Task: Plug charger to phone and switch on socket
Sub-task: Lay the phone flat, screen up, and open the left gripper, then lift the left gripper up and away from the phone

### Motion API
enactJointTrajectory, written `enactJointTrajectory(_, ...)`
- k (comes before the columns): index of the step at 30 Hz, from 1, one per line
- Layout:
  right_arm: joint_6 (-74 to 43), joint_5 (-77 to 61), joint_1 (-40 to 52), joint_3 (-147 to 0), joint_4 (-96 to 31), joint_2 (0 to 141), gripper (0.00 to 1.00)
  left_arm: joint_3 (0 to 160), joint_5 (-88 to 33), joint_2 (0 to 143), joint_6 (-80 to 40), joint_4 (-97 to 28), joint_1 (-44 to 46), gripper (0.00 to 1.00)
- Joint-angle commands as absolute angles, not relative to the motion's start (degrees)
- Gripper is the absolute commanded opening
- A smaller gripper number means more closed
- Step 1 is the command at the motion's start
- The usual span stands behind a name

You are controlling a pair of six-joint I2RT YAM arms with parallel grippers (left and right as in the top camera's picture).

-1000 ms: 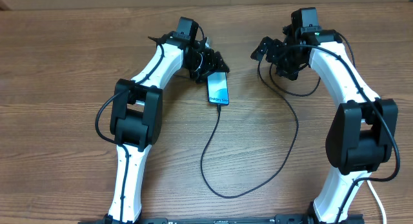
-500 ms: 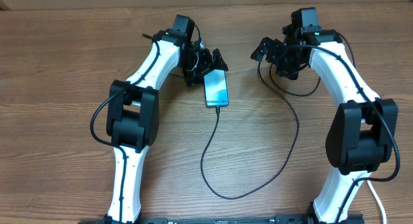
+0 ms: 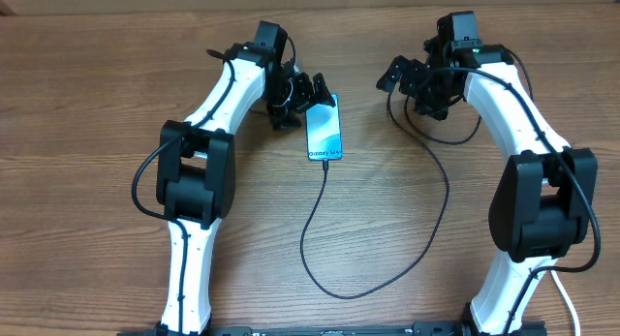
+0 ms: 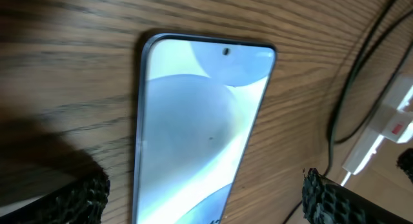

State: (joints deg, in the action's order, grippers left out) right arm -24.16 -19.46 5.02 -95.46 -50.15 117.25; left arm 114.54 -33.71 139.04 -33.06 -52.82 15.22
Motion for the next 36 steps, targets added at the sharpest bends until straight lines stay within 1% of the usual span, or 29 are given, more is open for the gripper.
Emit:
enactJointTrajectory(1,-23.68,-19.07,5.17,-95.96,-50.04,115.61,1.0,115.79,-26.46,139.94,-29.43,-55.53,13.43,1.0)
enactJointTrajectory(4,-23.7,-19.07,5.17,-95.96,-50.02,115.61,1.0,119.33,-24.25,137.97,-25.41,-59.16,13.37,1.0)
enactJointTrajectory(10,-23.73,-19.07,5.17,-95.96,-50.04,115.61,1.0,127.85,-12.29,133.1,-19.11,-69.6,13.8,1.0)
enactJointTrajectory(14,-23.73,-19.09,5.17,-95.96,-50.04,115.61,1.0,131.39,-5.61,128.88,-18.39,-74.87,13.93,1.0)
enactJointTrajectory(20,-23.73,-19.11,5.17,-95.96,-50.04,115.61,1.0,131.48,-4.45,123.96,-17.78,-76.53,13.89,1.0)
enactJointTrajectory(29,-23.09,-19.4,5.06,-96.03,-50.68,115.61,1.0,131.46,-4.45,123.63,-17.78,-76.51,13.89,1.0)
enactJointTrajectory(33,-18.96,-23.59,4.47,-96.53,-50.81,115.61,1.0,131.46,-4.43,123.63,-17.78,-76.51,13.89,0.99)
enactJointTrajectory(36,-18.09,-26.85,3.09,-96.84,-51.22,115.61,1.0,131.46,-4.43,123.63,-17.78,-76.51,13.89,1.0)
